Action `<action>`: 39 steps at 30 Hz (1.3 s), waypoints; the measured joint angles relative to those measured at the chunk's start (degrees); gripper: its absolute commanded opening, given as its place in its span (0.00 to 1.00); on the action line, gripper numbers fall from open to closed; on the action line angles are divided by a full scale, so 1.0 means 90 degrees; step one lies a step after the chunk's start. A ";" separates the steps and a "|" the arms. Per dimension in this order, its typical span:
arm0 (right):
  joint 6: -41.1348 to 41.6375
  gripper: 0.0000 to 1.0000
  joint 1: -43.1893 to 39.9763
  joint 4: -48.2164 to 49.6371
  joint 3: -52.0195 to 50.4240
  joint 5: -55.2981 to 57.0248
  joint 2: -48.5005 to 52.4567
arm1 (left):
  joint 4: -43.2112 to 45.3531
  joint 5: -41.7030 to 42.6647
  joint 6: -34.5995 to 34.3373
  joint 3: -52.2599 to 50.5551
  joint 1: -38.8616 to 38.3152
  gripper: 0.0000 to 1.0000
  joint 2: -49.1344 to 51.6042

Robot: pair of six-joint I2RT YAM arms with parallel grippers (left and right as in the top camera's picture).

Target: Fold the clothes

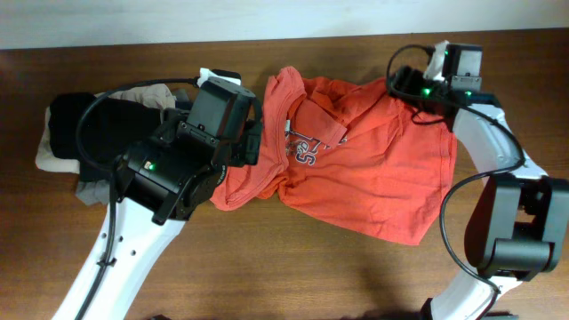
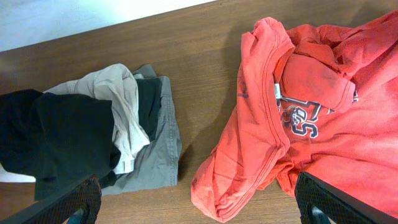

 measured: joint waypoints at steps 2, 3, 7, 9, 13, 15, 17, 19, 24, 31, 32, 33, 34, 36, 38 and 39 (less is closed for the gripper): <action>-0.0005 0.72 -0.0083 -0.0719 0.0015 -0.0170 -0.0002 | 0.0007 0.0002 0.0007 -0.0002 0.0000 0.99 0.0005; -0.0022 0.69 -0.0117 -0.1069 0.0017 -0.0226 -0.0002 | 0.0015 0.0034 0.0041 0.0000 0.0000 0.98 0.0017; -0.0078 0.50 -0.0129 -0.2353 0.0027 -0.0364 -0.0010 | 0.0391 0.0653 0.0631 0.0000 0.0022 0.91 0.0257; -0.0138 0.44 -0.0114 -0.3189 0.0044 -0.0391 -0.0015 | 0.0624 0.1253 0.1226 0.0005 0.0027 0.89 0.0571; -0.0185 0.35 -0.0049 -0.4354 0.0041 -0.0177 -0.0027 | 0.1025 0.2203 0.2208 0.0005 0.0027 0.64 0.1445; -0.0182 0.33 0.0007 -0.4617 0.0005 -0.0022 -0.0032 | 0.1331 0.2470 0.2477 0.0005 0.0027 0.59 0.1962; -0.0194 0.31 0.0083 -0.4682 -0.0114 0.0107 -0.0051 | 0.1615 0.2625 0.2681 0.0005 0.0027 0.55 0.2387; -0.0202 0.27 0.0172 -0.4673 -0.0265 0.0199 -0.0051 | 0.1892 0.2720 0.2905 0.0005 0.0027 0.49 0.2771; -0.0197 0.24 0.0374 -0.4456 -0.0736 0.0316 -0.0056 | 0.2523 0.2856 0.3378 0.0000 0.0027 0.48 0.3517; -0.0143 0.24 0.0420 -0.4039 -0.1270 0.0374 -0.0061 | 0.3262 0.3262 0.3840 -0.0005 0.0027 0.99 0.4197; -0.0131 0.23 0.0420 -0.4000 -0.1328 0.0386 -0.0061 | 0.3439 0.3298 0.3898 -0.0005 0.0027 0.99 0.4262; -0.0121 0.23 0.0420 -0.3976 -0.1370 0.0386 -0.0063 | 0.3531 0.3325 0.3908 -0.0005 0.0027 0.99 0.4308; -0.0124 0.23 0.0420 -0.3961 -0.1411 0.0391 -0.0063 | 0.3662 0.3344 0.3917 -0.0005 0.0027 0.99 0.4367; -0.0117 0.24 0.0420 -0.3944 -0.1464 0.0391 -0.0063 | 0.3888 0.3385 0.3925 -0.0002 0.0027 0.98 0.4495; -0.0102 0.24 0.0420 -0.3927 -0.1491 0.0389 -0.0063 | 0.4056 0.3407 0.3927 -0.0002 0.0027 0.95 0.4663; -0.0100 0.24 0.0420 -0.3925 -0.1491 0.0391 -0.0063 | 0.4131 0.3405 0.3927 -0.0002 0.0027 0.92 0.4736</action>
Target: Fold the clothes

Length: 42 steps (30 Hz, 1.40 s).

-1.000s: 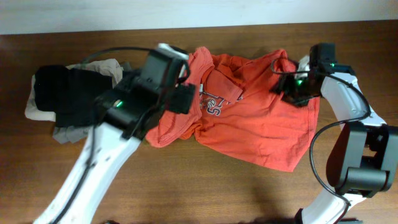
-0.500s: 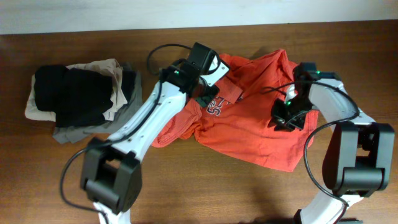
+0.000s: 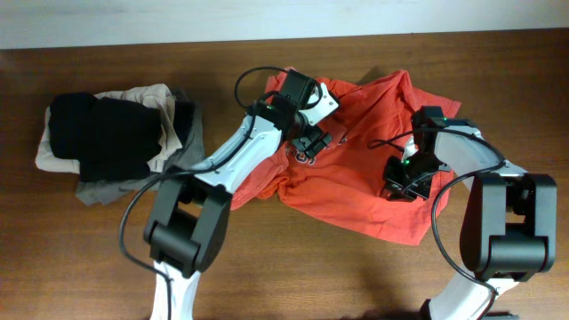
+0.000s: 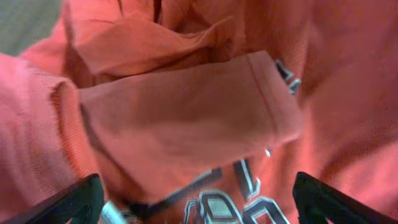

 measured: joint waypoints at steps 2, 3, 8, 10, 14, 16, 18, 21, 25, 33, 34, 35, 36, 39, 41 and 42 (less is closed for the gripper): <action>0.0000 0.23 0.0000 0.0002 0.0000 -0.0002 0.0000 | 0.0163 -0.0002 0.0019 0.0000 0.0000 0.83 0.0189; 0.0005 0.24 0.0000 0.0000 0.0000 0.0000 0.0000 | 0.0223 0.0000 0.0036 -0.0002 0.0000 0.79 0.0277; 0.0049 0.23 0.0002 0.0000 0.0000 -0.0002 0.0000 | 0.0629 -0.0036 0.0063 -0.0002 0.0000 0.58 0.0495; 0.0049 0.23 0.0000 0.0000 0.0000 0.0000 0.0000 | 0.0784 -0.0134 0.0049 -0.0002 0.0000 0.47 0.0566; 0.0063 0.23 0.0000 -0.0005 0.0000 0.0000 0.0000 | 0.1173 -0.0525 -0.0226 -0.0005 0.0000 0.07 0.0690; 0.0063 0.22 0.0000 -0.0005 0.0000 -0.0002 0.0000 | 0.1360 -0.0789 -0.0423 -0.0002 0.0000 0.00 0.0697; 0.0066 0.22 0.0000 -0.0007 0.0000 0.0000 0.0000 | 0.1486 -0.1149 -0.0624 0.0036 0.0005 0.00 0.0697; 0.0066 0.22 0.0000 -0.0046 0.0000 0.0061 0.0000 | 0.1494 -0.1651 -0.0991 0.0233 0.0056 0.00 0.0709; 0.0061 0.21 0.0000 -0.0151 0.0000 0.0257 0.0000 | 0.1506 -0.1991 -0.1472 0.0682 0.0347 0.00 0.0709; 0.0061 0.21 0.0000 -0.0199 0.0000 0.0408 0.0000 | 0.1644 -0.2205 -0.2650 0.0988 0.1336 0.16 0.0709; 0.0063 0.21 0.0000 -0.0197 0.0000 0.0415 0.0000 | 0.1625 -0.2210 -0.2735 0.0991 0.1457 0.25 0.0709; 0.0066 0.21 0.0000 -0.0199 0.0000 0.0425 0.0000 | 0.1615 -0.2232 -0.2788 0.0991 0.1559 0.38 0.0709; 0.0063 0.21 0.0000 -0.0199 0.0000 0.0432 0.0000 | 0.1608 -0.2251 -0.2810 0.0991 0.1642 0.51 0.0709; 0.0063 0.21 0.0000 -0.0199 0.0000 0.0517 0.0000 | 0.1491 -0.2305 -0.2834 0.0993 0.1831 0.99 0.0709; 0.0061 0.21 0.0000 -0.0197 -0.0002 0.0588 0.0000 | 0.1200 -0.2322 -0.2720 0.1022 0.1887 0.99 0.0709; 0.0063 0.21 0.0000 -0.0197 0.0000 0.0622 0.0000 | 0.0984 -0.2322 -0.2664 0.1069 0.1897 0.99 0.0709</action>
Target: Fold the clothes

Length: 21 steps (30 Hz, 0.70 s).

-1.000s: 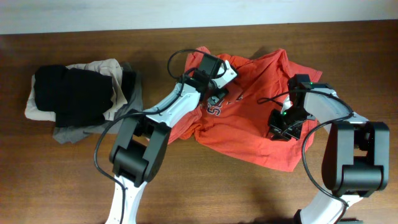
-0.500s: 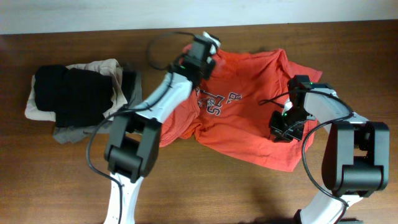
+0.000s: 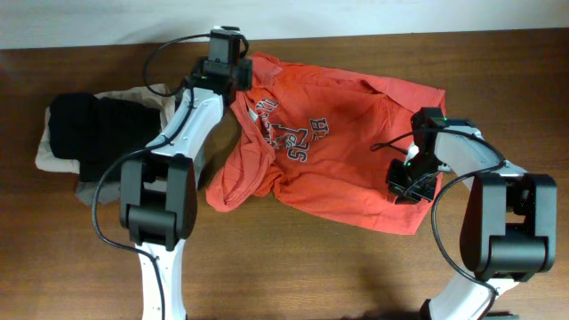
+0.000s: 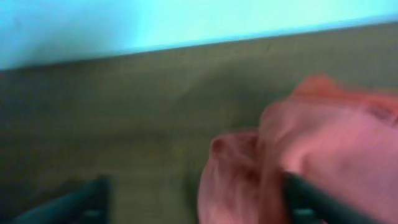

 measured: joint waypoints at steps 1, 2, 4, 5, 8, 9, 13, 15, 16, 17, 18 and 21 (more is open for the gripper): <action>0.0000 0.21 0.0000 0.0002 0.0000 0.0036 0.0000 | -0.0313 0.0002 0.0080 0.0066 0.0002 0.99 0.0000; 0.0000 0.21 0.0000 0.0012 0.0000 0.0066 0.0000 | -0.0602 0.0000 0.0134 0.0131 -0.0002 0.99 0.0000; -0.0032 0.21 0.0000 0.0075 0.0000 0.0092 0.0000 | -0.1345 0.0005 0.0238 0.0367 -0.0022 0.98 -0.0002; -0.0053 0.21 0.0000 0.0124 0.0000 0.0095 0.0000 | -0.1741 0.0034 0.0272 0.0483 -0.0041 0.95 -0.0007; -0.0194 0.22 0.0000 0.0267 0.0000 0.0117 0.0000 | -0.2858 0.0318 0.0398 0.0685 -0.0124 0.84 -0.0107; -0.0277 0.22 0.0000 0.0367 -0.0005 0.0114 0.0000 | -0.3186 0.0478 0.0447 0.0704 -0.0172 0.78 -0.0170; -0.0843 0.29 0.0000 0.0821 -0.0007 -0.0289 0.0000 | -0.4274 0.1112 0.0724 0.0784 -0.0500 0.74 -0.0381; -0.1163 0.34 0.0000 0.1003 -0.0007 -0.0661 0.0000 | -0.4614 0.1251 0.0782 0.0784 -0.0663 0.75 -0.0403; -0.1309 0.37 0.0000 0.1042 -0.0007 -0.0840 0.0000 | -0.4690 0.1309 0.0809 0.0784 -0.0746 0.79 -0.0403; -0.1498 0.41 0.0000 0.1086 -0.0007 -0.1073 0.0000 | -0.4765 0.1355 0.0850 0.0784 -0.0828 0.82 -0.0403; -0.1666 0.44 0.0000 0.1120 -0.0007 -0.1277 0.0000 | -0.4840 0.1394 0.0886 0.0782 -0.0886 0.83 -0.0403; -0.2013 0.48 0.0000 0.1161 -0.0007 -0.1836 -0.0017 | -0.5020 0.1518 0.0967 0.0765 -0.1010 0.83 -0.0403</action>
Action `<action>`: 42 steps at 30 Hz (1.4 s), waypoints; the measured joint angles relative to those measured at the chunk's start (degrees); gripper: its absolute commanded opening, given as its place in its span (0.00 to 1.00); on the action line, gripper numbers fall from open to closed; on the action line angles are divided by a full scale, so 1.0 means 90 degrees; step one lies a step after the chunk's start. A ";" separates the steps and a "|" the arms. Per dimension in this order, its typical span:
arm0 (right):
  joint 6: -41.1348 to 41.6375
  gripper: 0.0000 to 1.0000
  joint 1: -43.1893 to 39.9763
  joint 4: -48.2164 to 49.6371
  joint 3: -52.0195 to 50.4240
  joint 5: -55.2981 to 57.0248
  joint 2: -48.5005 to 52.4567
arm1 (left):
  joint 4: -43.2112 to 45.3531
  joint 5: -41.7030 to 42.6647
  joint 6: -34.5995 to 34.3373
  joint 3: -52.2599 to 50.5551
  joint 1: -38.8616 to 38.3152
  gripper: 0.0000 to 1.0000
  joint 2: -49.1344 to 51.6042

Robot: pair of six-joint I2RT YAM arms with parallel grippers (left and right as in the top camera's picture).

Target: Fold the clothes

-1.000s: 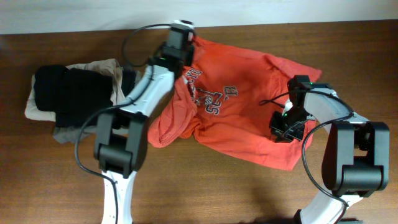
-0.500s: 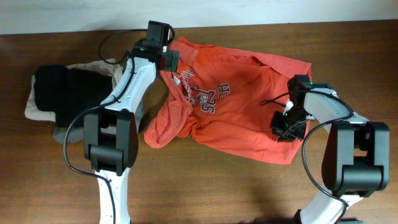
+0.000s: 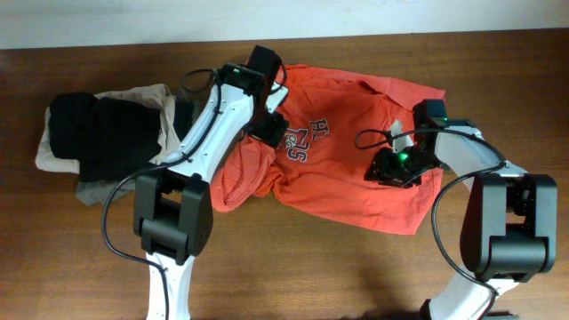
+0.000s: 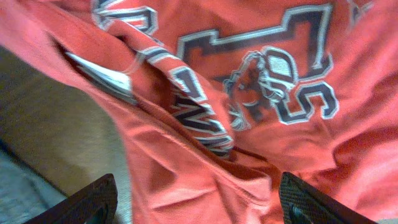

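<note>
An orange T-shirt (image 3: 347, 169) with a dark printed logo lies spread across the middle of the table, its left side still bunched in folds. My left gripper (image 3: 269, 127) hovers low over the shirt's left chest, beside the print. In the left wrist view this gripper (image 4: 199, 210) is open, its black fingers (image 4: 87, 202) wide apart over wrinkled orange cloth (image 4: 261, 143) with nothing between them. A white neck label (image 4: 102, 74) shows at the collar. My right gripper (image 3: 392, 168) is down on the shirt's right side; its jaws do not show clearly.
A pile of black, beige and grey clothes (image 3: 98, 133) lies at the left of the wooden table (image 3: 311, 276). The wall edge runs along the back. Both arms' cables loop above the shirt.
My left gripper was at the table's back edge by the shirt's left shoulder and is now over the left chest, open. The right gripper has shifted a little to the left on the shirt.
At first the shirt lay crumpled with a sleeve over the print, my left gripper high beside the pile and my right at the back right corner. Then both were down on the shirt. Later the print lay uncovered and the top spread leftward; now the left is open over it.
</note>
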 measured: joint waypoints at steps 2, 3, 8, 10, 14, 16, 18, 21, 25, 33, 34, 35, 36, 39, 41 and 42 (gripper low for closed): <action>-0.0141 0.48 0.0000 -0.0010 0.0000 -0.0253 -0.0012 | -0.0019 0.0117 0.0000 -0.0121 -0.0036 0.81 0.0000; -0.0165 0.48 0.0000 -0.0012 0.0000 -0.0318 -0.0015 | -0.0010 0.0146 -0.0002 -0.0187 -0.0044 0.80 0.0000; -0.0049 0.43 0.0000 -0.0012 0.0000 -0.0444 -0.0019 | 0.0165 0.0257 -0.0272 -0.0823 -0.0061 0.59 0.0000; 0.0068 0.35 0.0000 -0.0010 0.0000 -0.0427 -0.0019 | 0.0369 0.0284 -0.0449 -0.1095 -0.0061 0.19 0.0000; 0.0340 0.17 0.0000 -0.0080 0.0000 -0.0202 -0.0019 | 0.0486 0.0301 -0.0522 -0.1362 -0.0058 0.01 0.0000; 0.0539 0.13 0.0000 -0.0109 -0.0010 0.0107 -0.0019 | 0.0478 0.0294 -0.0561 -0.1358 -0.0058 0.01 0.0000; 0.0777 0.10 0.0000 -0.0107 -0.0063 0.0517 -0.0024 | 0.0355 0.0172 -0.0673 -0.1270 -0.0061 0.01 -0.0007; 0.1134 0.08 0.0000 -0.0134 -0.0151 0.1166 -0.0032 | 0.0078 -0.0163 -0.0780 -0.1035 -0.0058 0.01 -0.0075; 0.1523 0.07 -0.0022 -0.0138 -0.0194 0.2028 -0.0032 | -0.0053 -0.0784 -0.0852 -0.0826 0.0046 0.01 -0.0444; 0.1877 0.07 -0.0272 -0.0080 -0.0194 0.3934 -0.0080 | 0.0087 -0.1501 -0.1115 -0.0716 0.0947 0.01 -0.0770; 0.1889 0.07 -0.0338 -0.0007 -0.0197 0.4107 -0.0080 | 0.0126 -0.1520 -0.1161 -0.0716 0.1073 0.01 -0.0770; 0.1897 0.07 -0.0398 0.0083 -0.0197 0.4228 -0.0080 | 0.0158 -0.1532 -0.1185 -0.0716 0.1180 0.00 -0.0770; 0.1902 0.07 -0.0471 0.0182 -0.0194 0.4342 -0.0080 | 0.0194 -0.1552 -0.1207 -0.0716 0.1297 0.01 -0.0770; 0.1904 0.07 -0.0614 0.0226 -0.0194 0.4512 -0.0080 | 0.0284 -0.1571 -0.1256 -0.0716 0.1501 0.17 -0.0770; 0.1902 0.07 -0.0658 0.0180 -0.0180 0.4512 -0.0080 | 0.0321 -0.1630 -0.1316 -0.0716 0.1566 0.58 -0.0770; 0.1897 0.08 -0.0665 0.0100 -0.0146 0.4439 -0.0080 | 0.0325 -0.1690 -0.1307 -0.0716 0.1591 0.66 -0.0770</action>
